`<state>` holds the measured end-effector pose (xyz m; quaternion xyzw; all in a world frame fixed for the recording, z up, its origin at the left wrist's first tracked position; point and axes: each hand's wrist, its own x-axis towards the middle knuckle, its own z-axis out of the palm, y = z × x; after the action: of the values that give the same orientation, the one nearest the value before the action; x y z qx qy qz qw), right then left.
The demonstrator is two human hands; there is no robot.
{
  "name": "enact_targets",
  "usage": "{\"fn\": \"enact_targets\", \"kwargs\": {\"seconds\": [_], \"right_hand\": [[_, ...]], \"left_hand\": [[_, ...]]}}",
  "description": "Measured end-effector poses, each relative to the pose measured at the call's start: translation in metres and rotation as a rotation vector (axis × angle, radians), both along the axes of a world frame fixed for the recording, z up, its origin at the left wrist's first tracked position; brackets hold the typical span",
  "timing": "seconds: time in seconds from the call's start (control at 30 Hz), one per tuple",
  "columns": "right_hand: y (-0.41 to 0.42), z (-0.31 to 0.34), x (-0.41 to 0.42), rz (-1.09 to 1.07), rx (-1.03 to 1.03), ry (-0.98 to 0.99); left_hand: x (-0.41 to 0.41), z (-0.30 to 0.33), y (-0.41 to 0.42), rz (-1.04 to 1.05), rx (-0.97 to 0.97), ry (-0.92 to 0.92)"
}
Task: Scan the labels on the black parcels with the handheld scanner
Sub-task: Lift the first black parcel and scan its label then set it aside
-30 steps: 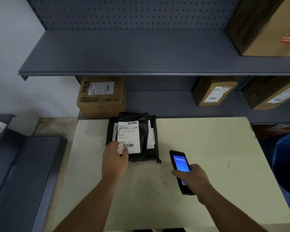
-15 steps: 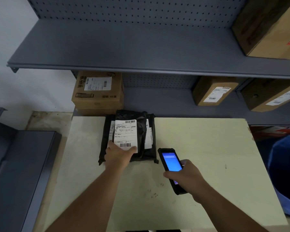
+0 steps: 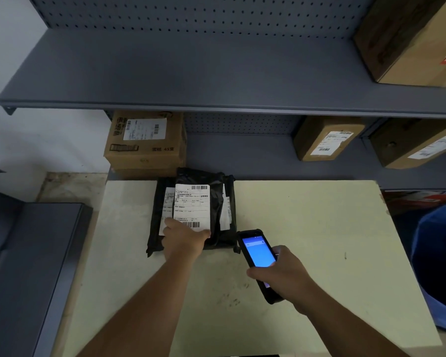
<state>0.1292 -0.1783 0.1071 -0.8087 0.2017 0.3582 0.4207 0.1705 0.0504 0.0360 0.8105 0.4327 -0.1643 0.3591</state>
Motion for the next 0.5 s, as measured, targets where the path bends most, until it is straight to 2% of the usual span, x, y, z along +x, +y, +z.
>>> {"fn": "enact_targets", "kwargs": {"seconds": [0.27, 0.5], "right_hand": [[-0.013, 0.008, 0.005, 0.041, -0.017, -0.009], [-0.024, 0.017, 0.007, 0.046, -0.021, -0.002]], "left_hand": [[-0.001, 0.008, 0.0, -0.007, -0.019, -0.015], [-0.003, 0.013, 0.006, 0.104, -0.237, -0.056]]}}
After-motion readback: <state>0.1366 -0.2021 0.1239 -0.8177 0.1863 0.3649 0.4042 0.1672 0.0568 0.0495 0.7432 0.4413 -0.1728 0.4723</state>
